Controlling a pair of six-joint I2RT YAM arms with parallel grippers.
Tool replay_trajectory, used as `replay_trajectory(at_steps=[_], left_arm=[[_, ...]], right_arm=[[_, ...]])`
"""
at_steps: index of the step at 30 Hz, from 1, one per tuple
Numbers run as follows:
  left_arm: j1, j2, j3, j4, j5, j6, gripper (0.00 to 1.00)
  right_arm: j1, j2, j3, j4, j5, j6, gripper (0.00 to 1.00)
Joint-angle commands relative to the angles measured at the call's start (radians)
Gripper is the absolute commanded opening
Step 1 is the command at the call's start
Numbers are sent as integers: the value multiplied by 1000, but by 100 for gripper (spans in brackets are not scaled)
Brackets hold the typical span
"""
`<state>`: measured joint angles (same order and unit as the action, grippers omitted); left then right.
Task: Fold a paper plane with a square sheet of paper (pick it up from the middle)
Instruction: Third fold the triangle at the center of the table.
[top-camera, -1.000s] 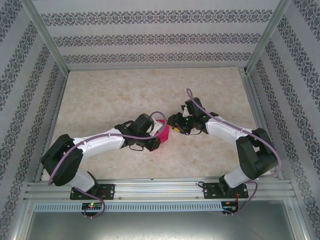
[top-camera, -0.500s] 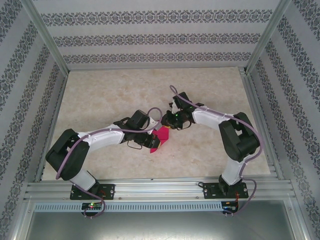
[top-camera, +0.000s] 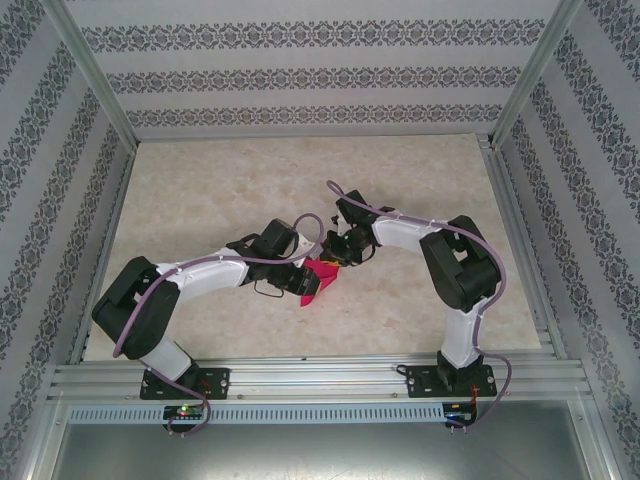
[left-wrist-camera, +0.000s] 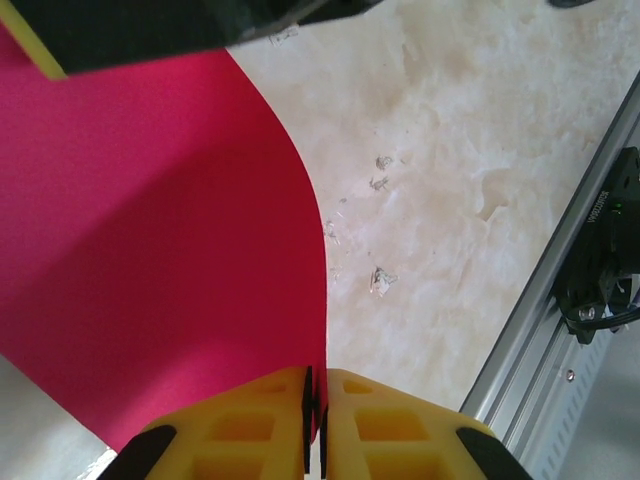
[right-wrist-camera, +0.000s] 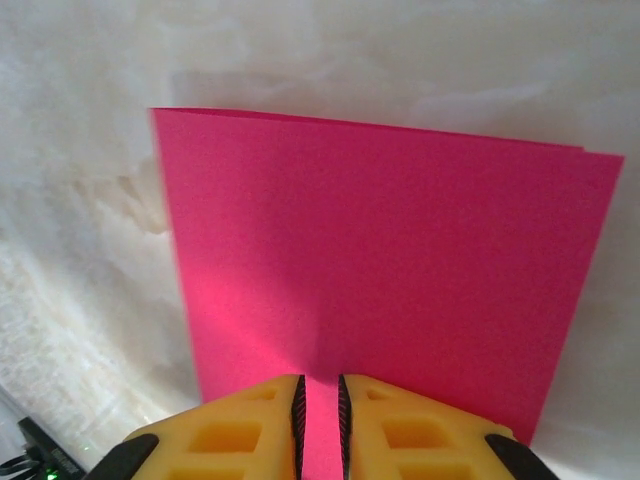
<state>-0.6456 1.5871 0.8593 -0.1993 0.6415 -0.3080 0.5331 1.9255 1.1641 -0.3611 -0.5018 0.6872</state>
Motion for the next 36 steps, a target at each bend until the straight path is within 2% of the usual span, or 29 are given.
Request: replay_trajectory(at_steps=[1,5,26,36], left_arm=[[19,9,4,15,-27,-11,14],[33,15,-3,15,-63,-20,13],[69,66,13,-10,-75,-2,9],[68,70,17,-19,-82,14,9]], right_arm=[[7,23,15,-44,40,-35,19],[8,31,19,-63,55,-49,19],[11,30,94,-92,40,-56,22],[17,73,167,-178,126,-97,20]])
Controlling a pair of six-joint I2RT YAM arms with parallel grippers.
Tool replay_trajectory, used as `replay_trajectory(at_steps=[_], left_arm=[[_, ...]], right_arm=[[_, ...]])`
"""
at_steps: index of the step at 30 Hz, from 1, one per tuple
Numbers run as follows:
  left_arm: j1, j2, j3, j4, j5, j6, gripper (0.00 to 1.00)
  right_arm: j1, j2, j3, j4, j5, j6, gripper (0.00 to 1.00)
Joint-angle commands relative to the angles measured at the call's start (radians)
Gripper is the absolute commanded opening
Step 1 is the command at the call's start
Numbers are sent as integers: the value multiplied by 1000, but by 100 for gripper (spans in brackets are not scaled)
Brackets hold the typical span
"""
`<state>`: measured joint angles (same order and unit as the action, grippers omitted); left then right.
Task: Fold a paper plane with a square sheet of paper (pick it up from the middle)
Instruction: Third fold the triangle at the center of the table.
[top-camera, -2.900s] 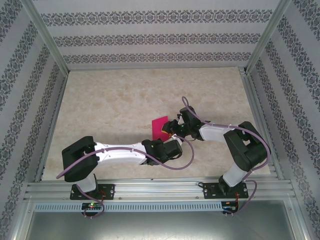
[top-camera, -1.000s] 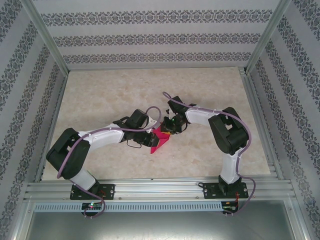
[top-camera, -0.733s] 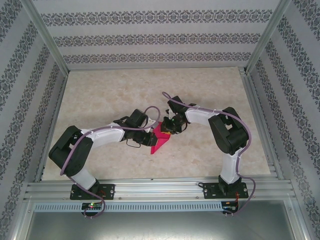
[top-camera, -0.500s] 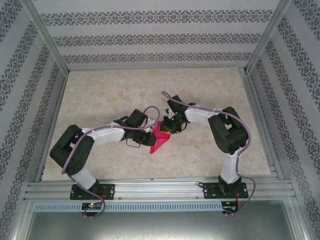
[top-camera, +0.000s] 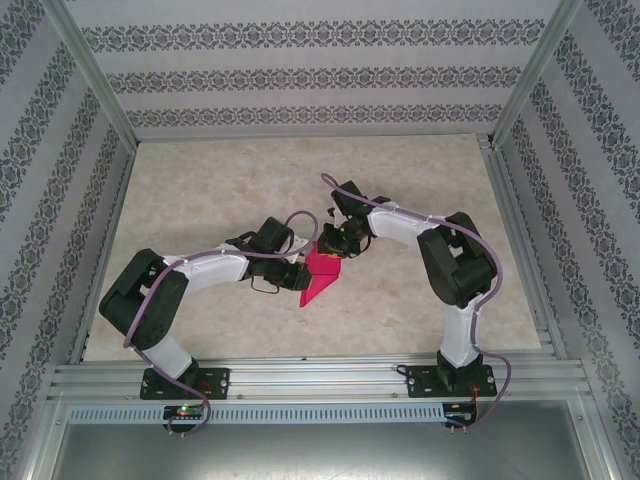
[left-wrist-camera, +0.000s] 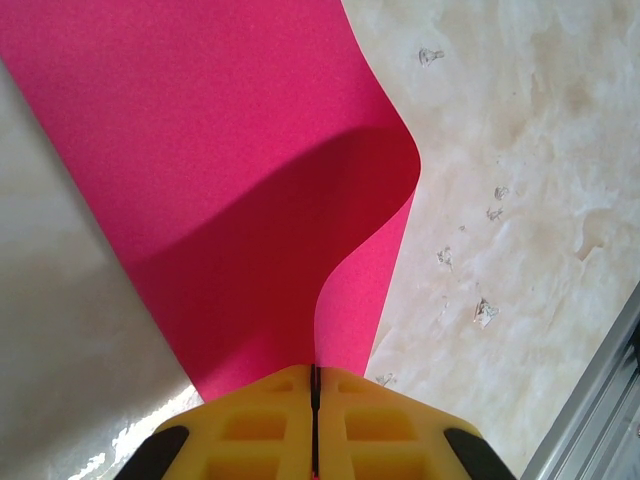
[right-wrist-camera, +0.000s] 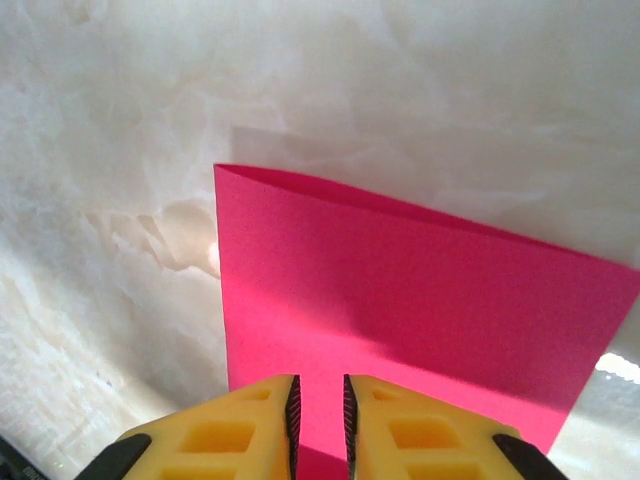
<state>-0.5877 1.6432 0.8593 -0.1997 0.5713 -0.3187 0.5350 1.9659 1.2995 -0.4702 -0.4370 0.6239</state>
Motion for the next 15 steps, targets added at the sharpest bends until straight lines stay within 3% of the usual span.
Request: replay_trajectory(at_steps=[1,15], left_arm=[[12,13,21,-23,-11,29,9],[16,42,73,-79,-43,67,10]], right_arm=[[15,39,33,-73,68,-39,20],[26,96,70,-118,71,-137,16]])
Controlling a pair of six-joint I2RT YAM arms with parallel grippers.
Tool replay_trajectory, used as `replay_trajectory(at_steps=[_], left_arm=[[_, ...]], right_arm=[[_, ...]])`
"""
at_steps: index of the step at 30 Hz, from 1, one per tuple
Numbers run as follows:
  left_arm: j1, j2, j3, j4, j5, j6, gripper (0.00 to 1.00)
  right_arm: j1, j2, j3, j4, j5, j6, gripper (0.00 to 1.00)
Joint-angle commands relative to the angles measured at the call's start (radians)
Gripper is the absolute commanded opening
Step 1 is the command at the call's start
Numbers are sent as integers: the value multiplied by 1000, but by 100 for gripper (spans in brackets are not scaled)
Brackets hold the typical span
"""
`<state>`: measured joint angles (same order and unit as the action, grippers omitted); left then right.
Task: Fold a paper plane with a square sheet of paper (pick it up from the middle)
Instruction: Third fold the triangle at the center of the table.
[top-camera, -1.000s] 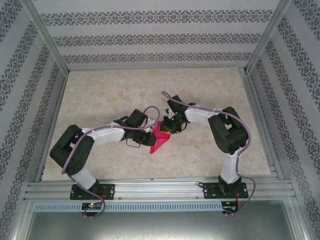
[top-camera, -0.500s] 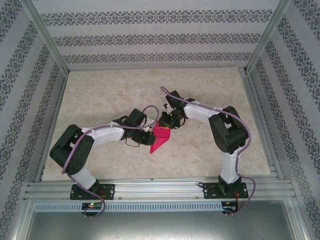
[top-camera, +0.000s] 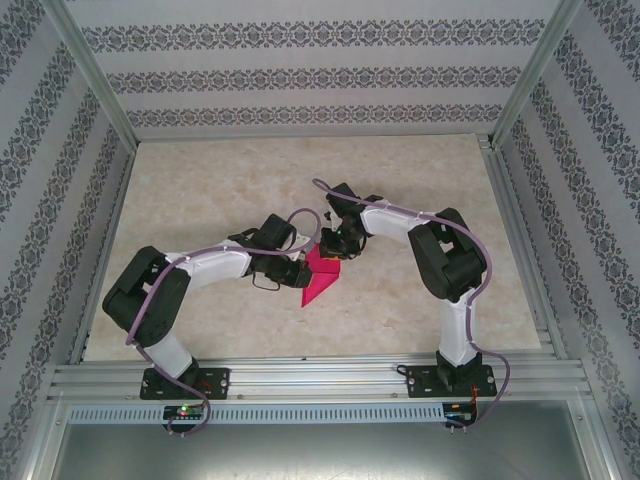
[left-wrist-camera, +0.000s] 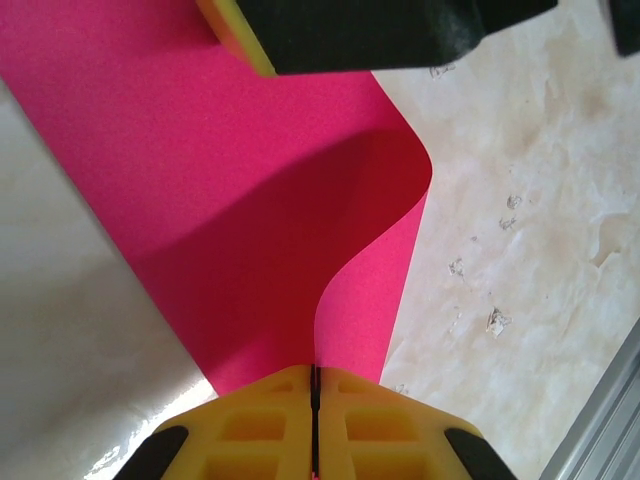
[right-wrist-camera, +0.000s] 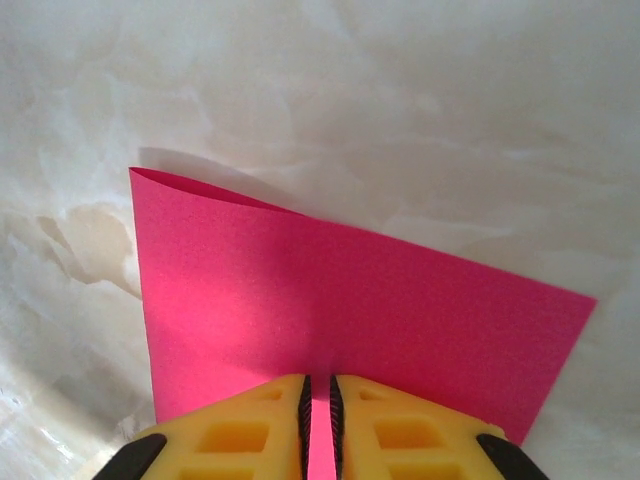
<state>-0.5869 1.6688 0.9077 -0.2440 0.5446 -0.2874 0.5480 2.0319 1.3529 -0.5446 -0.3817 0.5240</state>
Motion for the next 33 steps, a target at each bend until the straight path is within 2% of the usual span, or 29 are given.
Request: replay_trajectory(at_steps=[1,33], left_arm=[[15,20,23,-34,-19,34,9],[18,77,33,-11,-52,27,10]], right_arm=[[15,30,18,-46,15,-42,16],[21,30,-3,-44,37,-27,18]])
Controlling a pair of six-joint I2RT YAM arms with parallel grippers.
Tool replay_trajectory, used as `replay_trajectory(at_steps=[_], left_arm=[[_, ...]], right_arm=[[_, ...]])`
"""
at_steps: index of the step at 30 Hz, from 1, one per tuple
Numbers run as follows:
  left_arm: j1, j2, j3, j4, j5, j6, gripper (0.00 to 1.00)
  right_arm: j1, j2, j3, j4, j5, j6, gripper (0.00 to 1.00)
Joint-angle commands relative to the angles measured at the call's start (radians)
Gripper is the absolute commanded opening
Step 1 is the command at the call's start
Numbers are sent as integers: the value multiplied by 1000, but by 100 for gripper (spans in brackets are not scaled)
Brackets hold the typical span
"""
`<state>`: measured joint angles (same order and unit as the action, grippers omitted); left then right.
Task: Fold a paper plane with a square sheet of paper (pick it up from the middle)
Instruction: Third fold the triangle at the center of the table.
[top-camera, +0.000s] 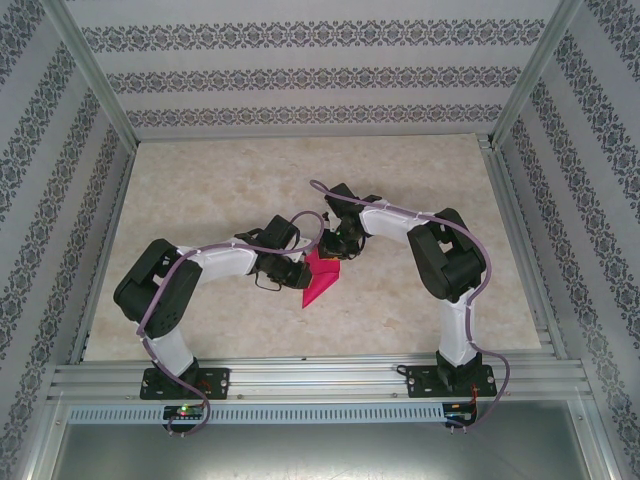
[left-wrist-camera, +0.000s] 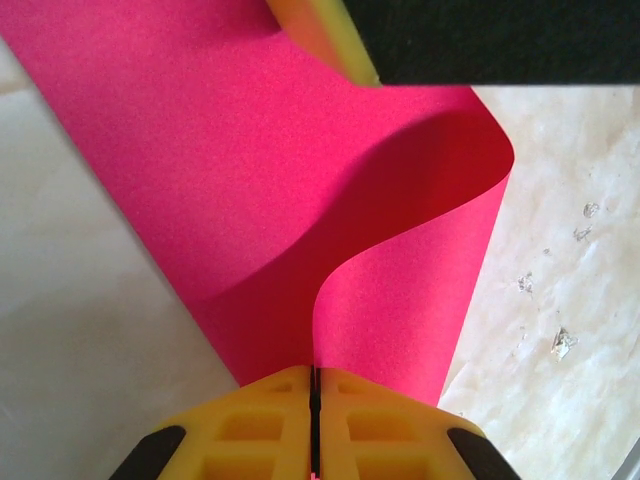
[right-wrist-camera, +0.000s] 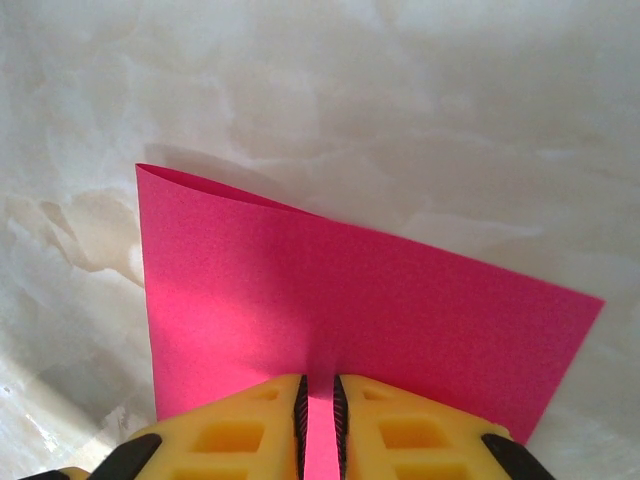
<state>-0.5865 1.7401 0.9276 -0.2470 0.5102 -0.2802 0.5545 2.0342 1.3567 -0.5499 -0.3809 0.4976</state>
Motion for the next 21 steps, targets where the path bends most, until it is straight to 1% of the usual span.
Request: replay_trajectory(at_steps=[1,7,21], left_arm=[[17,3,11,-8,-23,18,11],[17,-9,-12,15,-38,1,10],[17,18,-2,14,-27,-2,11]], right_arm=[[15,26,-8,-39,37,-1,18],[15,26,-17,-38,41,2,18],[15,23,-22,-31,46,16,19]])
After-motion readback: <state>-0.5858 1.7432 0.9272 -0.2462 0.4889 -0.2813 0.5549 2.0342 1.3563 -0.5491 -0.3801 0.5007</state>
